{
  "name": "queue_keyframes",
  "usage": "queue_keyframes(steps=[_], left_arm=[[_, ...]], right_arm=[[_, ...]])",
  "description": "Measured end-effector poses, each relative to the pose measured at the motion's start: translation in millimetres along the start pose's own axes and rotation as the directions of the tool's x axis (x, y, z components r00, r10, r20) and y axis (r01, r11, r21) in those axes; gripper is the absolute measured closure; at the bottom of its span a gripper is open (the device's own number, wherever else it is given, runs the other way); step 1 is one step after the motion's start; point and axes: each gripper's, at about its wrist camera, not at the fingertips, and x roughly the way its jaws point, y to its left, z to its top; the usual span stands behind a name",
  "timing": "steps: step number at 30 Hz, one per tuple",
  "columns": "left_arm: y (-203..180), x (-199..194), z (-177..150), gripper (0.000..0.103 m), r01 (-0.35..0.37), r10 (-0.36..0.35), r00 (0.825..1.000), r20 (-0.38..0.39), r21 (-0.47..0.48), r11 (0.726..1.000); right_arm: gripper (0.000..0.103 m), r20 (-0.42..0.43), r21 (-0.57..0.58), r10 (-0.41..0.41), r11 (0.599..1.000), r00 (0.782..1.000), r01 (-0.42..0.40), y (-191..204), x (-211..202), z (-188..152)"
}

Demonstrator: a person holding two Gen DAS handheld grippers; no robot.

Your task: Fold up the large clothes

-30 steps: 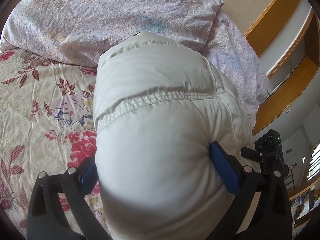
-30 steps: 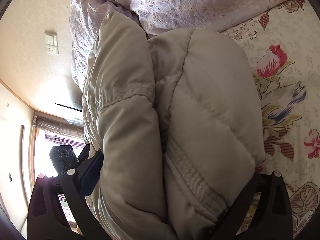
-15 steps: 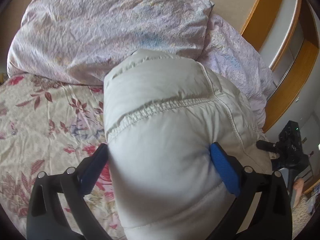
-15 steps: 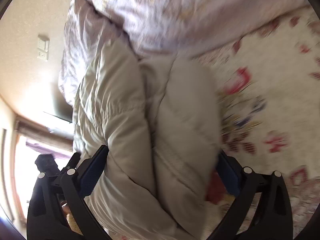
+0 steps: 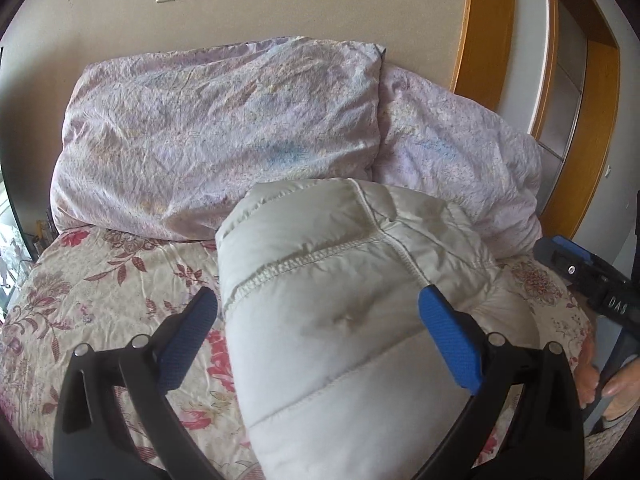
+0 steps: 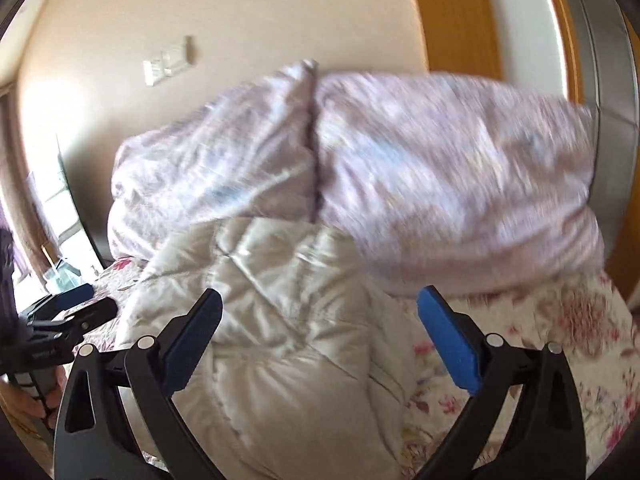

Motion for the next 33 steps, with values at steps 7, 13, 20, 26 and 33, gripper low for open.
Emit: queue_keyframes(steps=[7,13,20,26,33], left_arm=[[-19,27,-4,0.003,-0.036,0.039,0.998,-0.047,0.067,0.997],[-26,56,-19,0.002,-0.063,0.075,0.993,-0.091,0.127,0.99],[-32,80,-27,0.002,-0.109,0.127,0.986,-0.107,0.161,0.981],[-30,95,-33,0.002,-0.133,0.151,0.983,-0.108,0.157,0.979],[-32,101,-39,0.002,-0.152,0.165,0.984,-0.073,0.158,0.976]], right_arm=[[0.049,-0.102,-0.049,0.023,0.998,0.995,-0.028,25,23,-3],[0.058,-0.18,-0.138,-0.013,0.99,0.984,-0.012,30,57,-32],[0.058,-0.257,-0.116,0.024,0.992,0.966,-0.056,20,90,-40],[0.058,-0.26,-0.103,0.04,0.992,0.965,-0.069,16,106,-44],[0.058,-0.234,-0.104,0.026,0.993,0.972,-0.052,14,109,-46]])
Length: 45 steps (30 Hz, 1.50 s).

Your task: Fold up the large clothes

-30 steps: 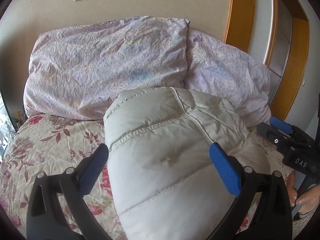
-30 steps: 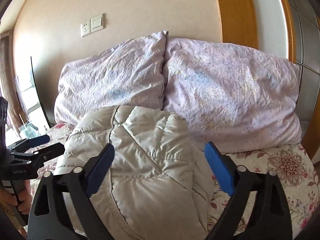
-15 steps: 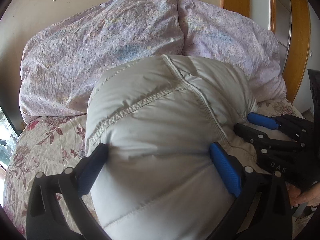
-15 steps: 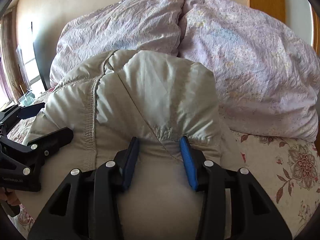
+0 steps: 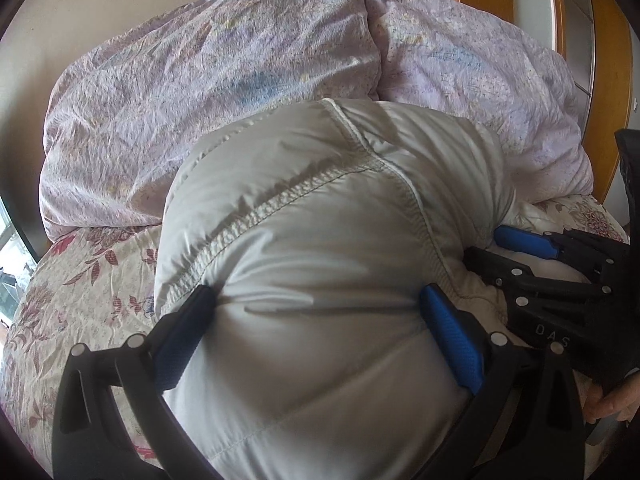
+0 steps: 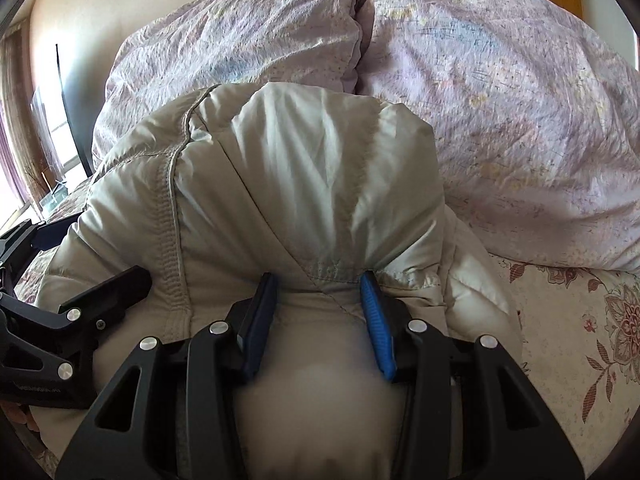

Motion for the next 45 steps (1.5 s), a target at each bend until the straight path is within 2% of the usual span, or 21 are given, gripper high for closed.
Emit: queue_keyframes(steps=[4,6,8,10,13,16,17,25,30,34,36,38,40,42,45], left_arm=[[1,-6,1,0.002,0.001,-0.001,1.0,0.004,0.005,1.0],[4,-6,2,0.002,0.016,-0.016,1.0,0.004,-0.011,1.0],[4,-7,2,0.002,0.017,-0.017,1.0,0.008,-0.015,1.0],[5,-7,1,0.002,0.019,-0.019,1.0,0.012,-0.018,1.0],[5,-7,0,0.002,0.02,-0.02,1.0,0.016,-0.022,1.0],[5,-8,0,0.002,0.025,-0.024,0.999,0.024,-0.029,0.999],[4,-8,-1,0.002,0.029,-0.028,0.999,0.028,-0.026,0.999],[-5,-6,-2,0.002,0.003,-0.003,0.999,0.049,0.0,1.0],[-13,-2,-3,0.002,-0.039,0.038,0.997,0.063,0.021,0.999],[-10,-15,4,0.002,-0.048,0.048,0.999,0.012,0.028,0.998],[4,-33,11,0.002,-0.032,0.032,0.998,0.055,-0.009,0.999],[16,-38,25,0.002,-0.058,0.06,0.994,0.088,-0.022,0.998],[29,-29,40,0.002,-0.069,0.072,0.995,0.069,-0.055,0.996],[38,-12,50,0.002,-0.078,0.08,0.997,0.018,-0.088,0.993],[41,14,51,0.002,-0.069,0.066,0.997,-0.043,-0.083,0.994]], right_arm=[[0.057,-0.012,0.054,0.011,0.998,1.0,-0.01,-3,-19,14],[0.057,0.068,0.115,0.042,0.992,0.997,-0.05,-11,-38,27],[0.054,0.131,0.148,0.004,0.989,0.991,-0.024,-15,-47,42],[0.053,0.143,0.161,-0.043,0.987,0.989,0.019,-16,-40,55],[0.052,0.114,0.179,-0.089,0.981,0.99,0.068,-20,-16,66],[0.039,0.032,0.197,-0.109,0.975,0.994,0.101,-27,12,56],[0.038,0.018,0.195,-0.106,0.976,0.994,0.1,-28,19,51],[0.032,-0.024,0.225,-0.089,0.97,0.996,0.092,-38,42,39],[0.031,-0.06,0.207,-0.114,0.97,0.992,0.124,-36,55,40],[0.029,-0.074,0.179,-0.137,0.973,0.988,0.149,-32,43,40],[0.029,-0.052,0.212,-0.086,0.973,0.995,0.095,-36,25,34],[0.029,-0.047,0.241,-0.049,0.969,0.998,0.059,-42,15,26],[0.029,-0.064,0.231,-0.052,0.971,0.997,0.065,-40,18,20],[0.028,-0.066,0.185,-0.081,0.978,0.995,0.092,-31,22,16],[0.027,-0.065,0.18,-0.083,0.979,0.994,0.094,-30,28,14]])
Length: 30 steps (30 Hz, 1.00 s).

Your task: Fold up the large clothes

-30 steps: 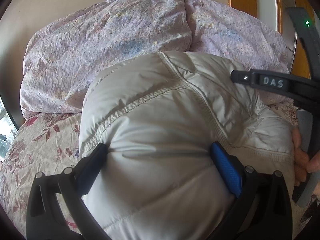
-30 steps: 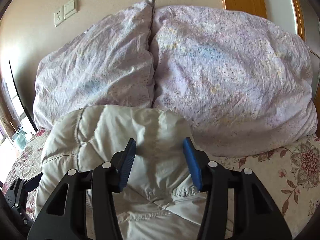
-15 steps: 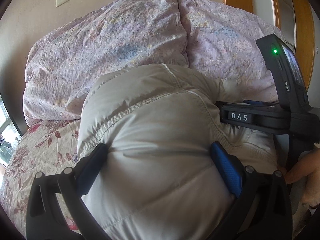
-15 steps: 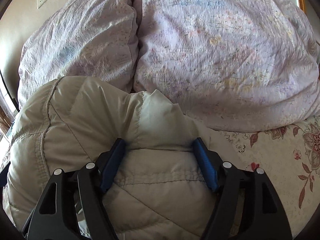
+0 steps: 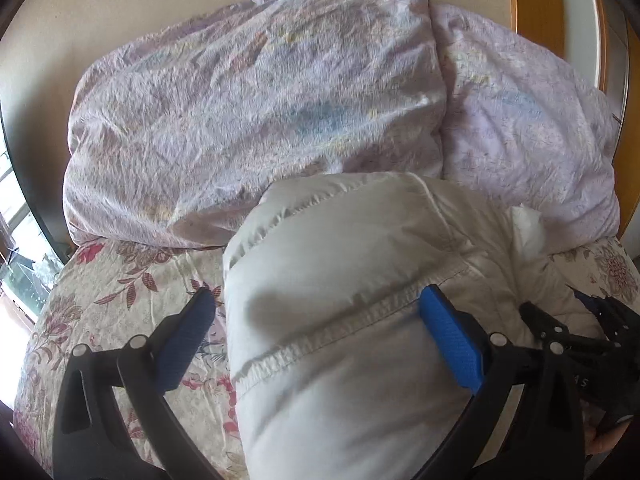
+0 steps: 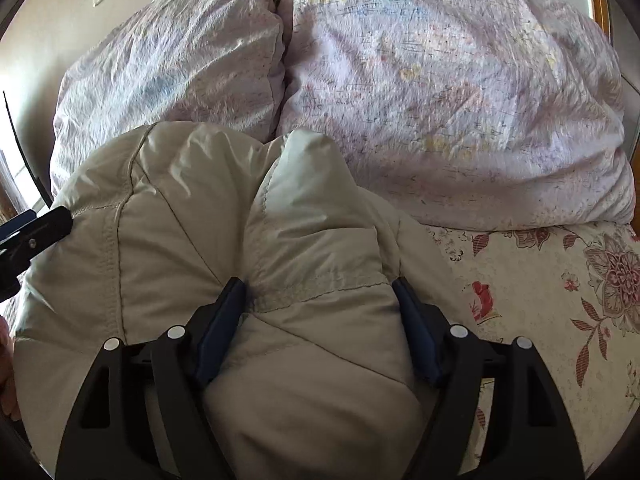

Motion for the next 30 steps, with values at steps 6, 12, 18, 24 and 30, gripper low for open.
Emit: queue_keyframes(steps=[6,12,18,24,30], left_arm=[[-16,23,-5,0.002,-0.019,0.02,0.999,-0.028,0.037,0.999],[-17,28,-11,0.002,-0.047,0.046,0.999,0.018,0.033,0.998],[4,-16,-24,0.002,0.025,-0.024,0.998,0.058,-0.023,0.999],[6,-75,-46,0.002,0.106,-0.105,0.992,0.075,-0.004,0.994],[2,-116,-70,0.002,0.165,-0.164,0.986,0.043,-0.024,0.986]], right_arm=[[0.026,0.032,0.032,0.014,0.999,0.999,-0.015,-11,1,-13],[0.024,0.032,0.051,0.022,0.998,0.999,-0.023,-14,2,-12],[0.011,0.018,0.07,0.009,0.998,1.0,-0.011,-18,-37,-11],[0.003,0.086,0.074,0.001,0.997,0.996,-0.007,-22,-94,-31],[0.001,0.082,0.059,-0.057,0.997,0.995,0.052,-19,-134,-54]])
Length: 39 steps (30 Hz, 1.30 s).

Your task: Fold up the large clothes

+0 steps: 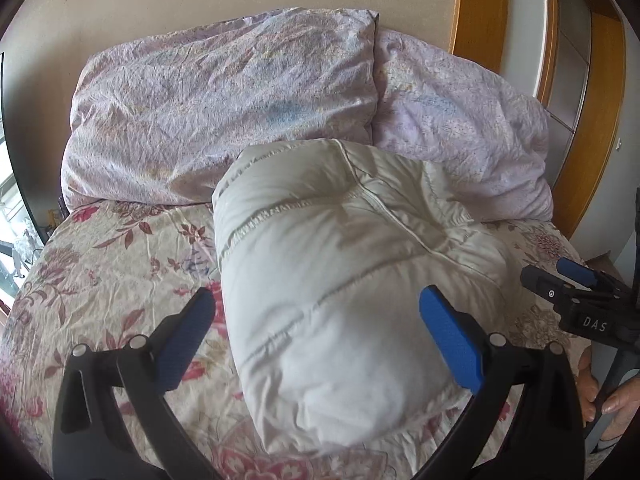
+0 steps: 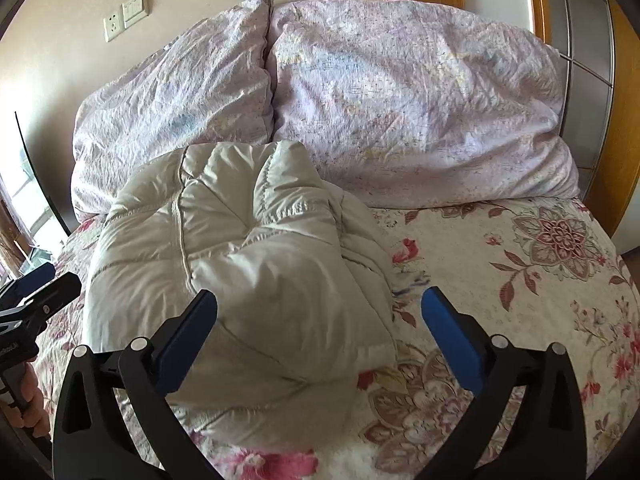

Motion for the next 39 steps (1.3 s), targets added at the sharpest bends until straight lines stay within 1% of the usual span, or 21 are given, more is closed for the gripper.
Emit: queue_keyframes(steps=[4,6,11,16,21,25,28,33,39], left_arm=[[-4,-25,-17,0.002,-0.034,0.034,0.999,-0.014,0.007,0.999],[-5,-37,-26,0.002,-0.044,0.044,0.999,-0.029,0.002,0.999],[-5,-66,-49,0.002,-0.018,0.017,0.999,-0.051,-0.026,0.999],[-6,-87,-70,0.002,0.002,-0.006,0.996,-0.085,-0.055,0.999],[-15,-104,-85,0.002,0.021,-0.024,0.995,-0.096,-0.034,0.999],[-19,-115,-90,0.002,0.044,-0.047,0.994,-0.096,-0.031,0.999],[-21,-121,-90,0.002,0.04,-0.041,0.995,-0.091,-0.019,0.999],[-22,-126,-86,0.002,0.039,-0.039,0.996,-0.08,-0.009,0.999],[-24,-123,-85,0.002,0.049,-0.05,0.993,-0.104,-0.01,0.999]], right_arm=[[0.001,0.018,0.022,-0.019,1.0,1.0,0.018,-3,-32,-13],[0.001,0.026,0.041,-0.002,0.999,1.0,0.001,-6,-47,-21],[0.001,-0.001,0.059,0.056,0.997,0.998,-0.056,-4,-75,-39],[0.001,-0.043,0.077,0.103,0.992,0.994,-0.099,0,-93,-54],[0.001,-0.084,0.062,0.116,0.992,0.99,-0.111,9,-107,-73],[0.001,-0.102,0.055,0.125,0.991,0.987,-0.12,13,-116,-84],[0.001,-0.105,0.053,0.135,0.99,0.985,-0.13,15,-124,-88],[0.001,-0.09,0.043,0.142,0.989,0.986,-0.139,18,-134,-87],[0.001,-0.105,0.056,0.155,0.987,0.982,-0.15,19,-135,-85]])
